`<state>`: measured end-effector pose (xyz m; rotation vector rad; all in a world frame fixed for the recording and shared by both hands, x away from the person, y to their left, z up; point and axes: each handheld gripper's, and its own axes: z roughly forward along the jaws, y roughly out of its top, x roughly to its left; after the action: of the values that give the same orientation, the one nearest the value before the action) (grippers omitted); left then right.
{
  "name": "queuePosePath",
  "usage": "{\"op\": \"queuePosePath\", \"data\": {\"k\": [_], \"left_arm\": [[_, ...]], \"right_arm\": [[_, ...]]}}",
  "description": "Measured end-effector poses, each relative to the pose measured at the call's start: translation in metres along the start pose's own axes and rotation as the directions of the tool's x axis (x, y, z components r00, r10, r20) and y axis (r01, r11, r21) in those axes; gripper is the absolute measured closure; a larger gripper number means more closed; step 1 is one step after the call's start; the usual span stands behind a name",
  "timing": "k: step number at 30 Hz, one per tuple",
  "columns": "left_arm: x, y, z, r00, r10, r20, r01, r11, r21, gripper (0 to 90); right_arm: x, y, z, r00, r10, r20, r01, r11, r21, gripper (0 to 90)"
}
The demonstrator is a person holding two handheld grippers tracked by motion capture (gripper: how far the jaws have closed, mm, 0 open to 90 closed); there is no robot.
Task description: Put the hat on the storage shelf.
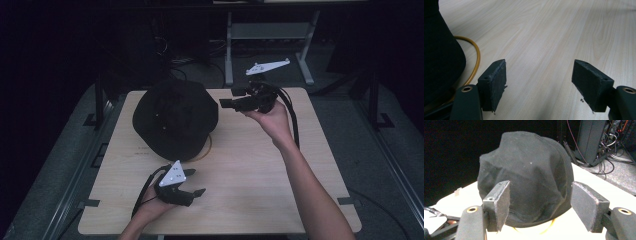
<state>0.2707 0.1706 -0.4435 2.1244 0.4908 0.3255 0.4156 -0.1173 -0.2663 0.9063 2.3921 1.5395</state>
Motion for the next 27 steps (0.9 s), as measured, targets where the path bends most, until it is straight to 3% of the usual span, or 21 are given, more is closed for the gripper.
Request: {"op": "queuePosePath", "data": {"k": [27], "left_arm": [[0.0,-0.001,0.001,1.0,-0.001,-0.001,0.001,0.9999,0.017,27.5]], "right_arm": [[-0.013,-0.03,-0.021,0.9991,0.032,0.029,-0.032,0.999,0.015,27.4]]}}
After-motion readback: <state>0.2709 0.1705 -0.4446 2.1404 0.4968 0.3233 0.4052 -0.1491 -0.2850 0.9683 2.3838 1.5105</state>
